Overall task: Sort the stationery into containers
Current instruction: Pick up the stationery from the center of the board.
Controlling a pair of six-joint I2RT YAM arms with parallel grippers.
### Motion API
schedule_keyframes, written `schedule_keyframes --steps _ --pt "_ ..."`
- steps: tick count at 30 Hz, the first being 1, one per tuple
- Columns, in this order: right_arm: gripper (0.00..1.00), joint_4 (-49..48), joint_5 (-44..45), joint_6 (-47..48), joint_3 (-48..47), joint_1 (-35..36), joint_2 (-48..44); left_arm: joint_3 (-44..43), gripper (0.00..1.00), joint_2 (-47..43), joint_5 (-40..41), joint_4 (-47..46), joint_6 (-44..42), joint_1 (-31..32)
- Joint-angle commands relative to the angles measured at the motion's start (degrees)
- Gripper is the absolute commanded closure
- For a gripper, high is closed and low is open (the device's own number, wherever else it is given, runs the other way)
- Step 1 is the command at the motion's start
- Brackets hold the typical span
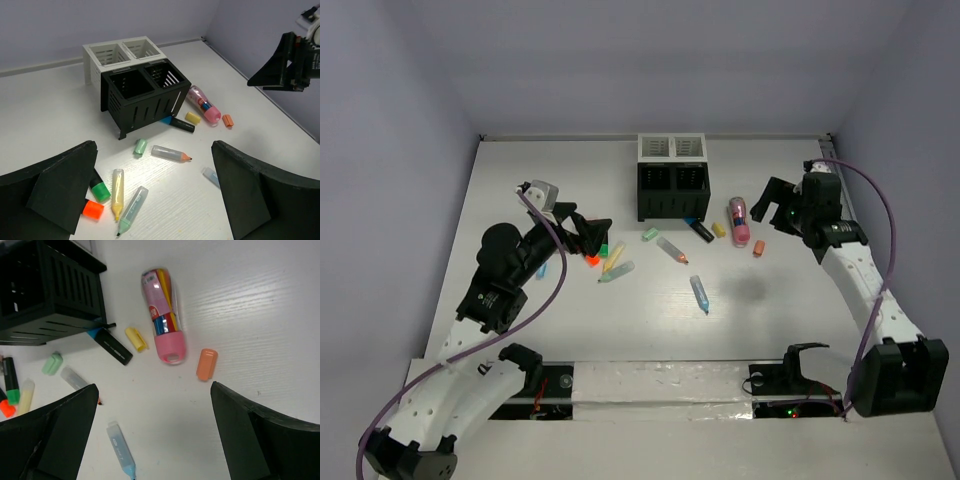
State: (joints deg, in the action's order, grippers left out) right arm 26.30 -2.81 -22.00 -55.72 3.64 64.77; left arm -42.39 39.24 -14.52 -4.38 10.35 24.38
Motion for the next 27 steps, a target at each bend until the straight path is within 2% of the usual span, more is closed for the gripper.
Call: schedule_keyframes --steps 1,11,17,27 --pt "0.0 -3.62 -1.5 0.82 0.0 0.05 2.89 -2.61 0.01 -0.22 0.64 -1.24 -1.12 0.23" --pt "0.0 -6.44 -0.18 2.4 -2.9 3.13 15.64 -2.34 0.01 0.3 -0.77 -1.59 -1.65 0.23" --pt "0.14 -8.81 0.78 2.75 -4.65 4.97 22.85 -2.43 0.01 1.1 0.2 -1.07 -2.17 0.23" --pt "0.26 -9.43 4.11 4.51 -8.17 5.5 32.16 -2.52 0.01 1.98 0.02 -1.24 -2.18 0.23"
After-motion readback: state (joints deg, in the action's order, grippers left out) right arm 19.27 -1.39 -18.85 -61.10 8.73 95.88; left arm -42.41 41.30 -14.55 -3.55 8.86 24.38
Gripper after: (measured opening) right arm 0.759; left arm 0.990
